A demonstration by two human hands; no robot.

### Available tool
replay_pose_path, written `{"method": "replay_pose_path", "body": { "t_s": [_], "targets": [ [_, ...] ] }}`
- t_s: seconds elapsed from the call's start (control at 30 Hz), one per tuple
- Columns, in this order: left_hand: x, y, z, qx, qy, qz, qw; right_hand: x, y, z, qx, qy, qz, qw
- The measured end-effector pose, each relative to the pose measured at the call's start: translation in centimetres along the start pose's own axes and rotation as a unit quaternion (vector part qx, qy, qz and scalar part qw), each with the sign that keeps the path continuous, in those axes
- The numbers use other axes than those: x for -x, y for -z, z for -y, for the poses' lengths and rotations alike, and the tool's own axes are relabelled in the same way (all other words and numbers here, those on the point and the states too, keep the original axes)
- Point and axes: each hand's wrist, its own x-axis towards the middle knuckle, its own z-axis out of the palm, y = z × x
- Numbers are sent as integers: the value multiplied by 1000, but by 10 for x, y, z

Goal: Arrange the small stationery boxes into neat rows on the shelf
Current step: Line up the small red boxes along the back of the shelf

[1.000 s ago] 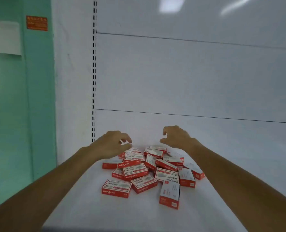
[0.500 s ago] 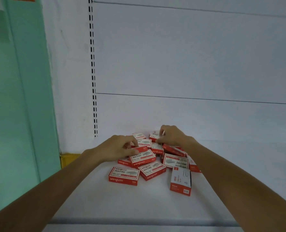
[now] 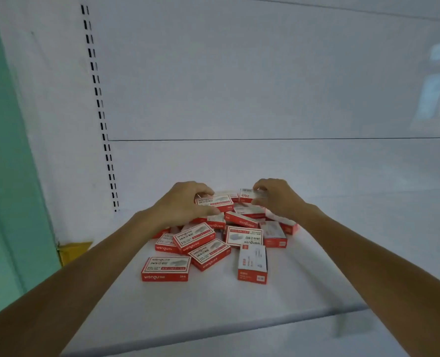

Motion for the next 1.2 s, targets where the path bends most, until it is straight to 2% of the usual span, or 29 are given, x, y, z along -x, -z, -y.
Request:
{"method": "replay_pose_path", "body": {
  "t_s": [0.13, 0.37, 0.57, 0.87, 1.2],
  "targets": [
    [-27, -32, -43, -37, -68, 23, 997, 37, 38, -56, -22, -94, -14, 995],
    [-66, -129, -148, -2, -157, 73, 985, 127, 108, -160, -16, -198, -65, 978],
    [-91, -222, -254, -15, -219, 137, 966, 220, 177, -258, 44, -291, -78, 952],
    [-123, -312, -365, 30, -210, 135, 968, 289, 232, -372, 54, -321, -107, 939],
    [-173, -367, -410, 55, -196, 134, 970, 286, 245, -467, 10, -335, -119, 935]
  ]
}}
